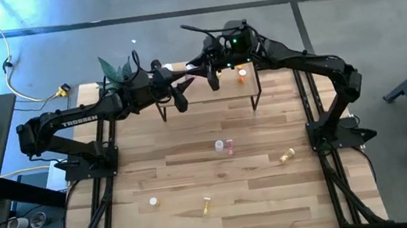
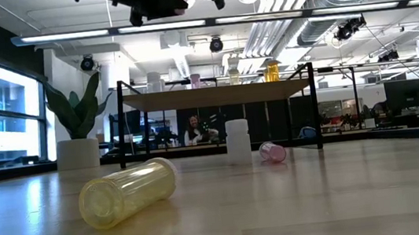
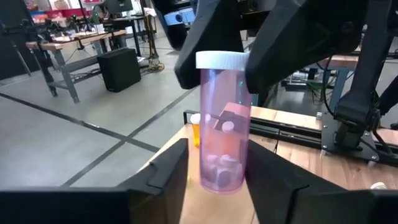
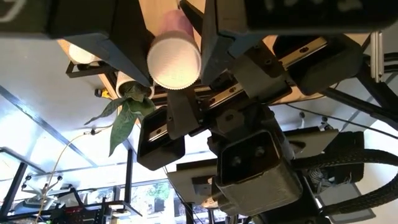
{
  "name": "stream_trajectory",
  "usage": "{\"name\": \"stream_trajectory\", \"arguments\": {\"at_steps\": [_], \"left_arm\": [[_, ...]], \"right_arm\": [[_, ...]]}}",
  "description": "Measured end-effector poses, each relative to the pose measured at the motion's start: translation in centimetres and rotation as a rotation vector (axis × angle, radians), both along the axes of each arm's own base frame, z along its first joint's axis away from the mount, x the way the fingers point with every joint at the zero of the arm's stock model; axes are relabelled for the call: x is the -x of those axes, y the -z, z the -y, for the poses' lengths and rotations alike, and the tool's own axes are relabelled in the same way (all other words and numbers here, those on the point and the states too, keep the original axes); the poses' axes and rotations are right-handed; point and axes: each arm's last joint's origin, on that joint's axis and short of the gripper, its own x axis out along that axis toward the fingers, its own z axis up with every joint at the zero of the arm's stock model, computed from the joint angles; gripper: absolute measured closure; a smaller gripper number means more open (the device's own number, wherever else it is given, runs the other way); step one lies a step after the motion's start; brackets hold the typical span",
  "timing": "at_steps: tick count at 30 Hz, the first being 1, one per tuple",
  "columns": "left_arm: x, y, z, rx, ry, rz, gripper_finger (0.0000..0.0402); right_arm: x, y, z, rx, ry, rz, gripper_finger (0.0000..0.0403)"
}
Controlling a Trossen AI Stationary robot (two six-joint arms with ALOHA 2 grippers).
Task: Pick and place medicine bottles onto shelf by color
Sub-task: Put the right pink pill bottle aligned with the other pink pill bottle on the shelf
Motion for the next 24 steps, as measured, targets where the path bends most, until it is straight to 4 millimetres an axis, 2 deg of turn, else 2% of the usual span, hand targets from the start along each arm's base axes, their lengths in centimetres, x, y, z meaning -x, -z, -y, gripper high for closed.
{"name": "stream_trajectory", "arguments": {"at_steps": [4,10,16,21,24], "left_arm": [[0.1,0.1,0.0,0.044,-0.008,0.015,0.0219],[1.4,-0.5,0.6,0.064,-0.011,-0.01,0.0172],[3.3,-2.2,1.3,0.033,-0.019,0.019,0.0163],[5.1,-3.5,2.0,-0.023,-0.037,0.038,0.0163],[6.2,-4.3,2.3,-0.061,-0.072,0.042,0.0163]], "right_arm": [[0.2,-0.1,0.1,0.011,0.062,-0.015,0.0303],[0.9,-0.1,0.6,-0.014,0.146,-0.051,0.0303],[1.9,-0.7,1.0,-0.029,0.187,-0.048,0.0304],[3.4,-2.3,0.6,0.038,0.286,-0.024,0.0304],[3.7,-2.4,0.3,0.075,0.337,-0.052,0.0304]]}}
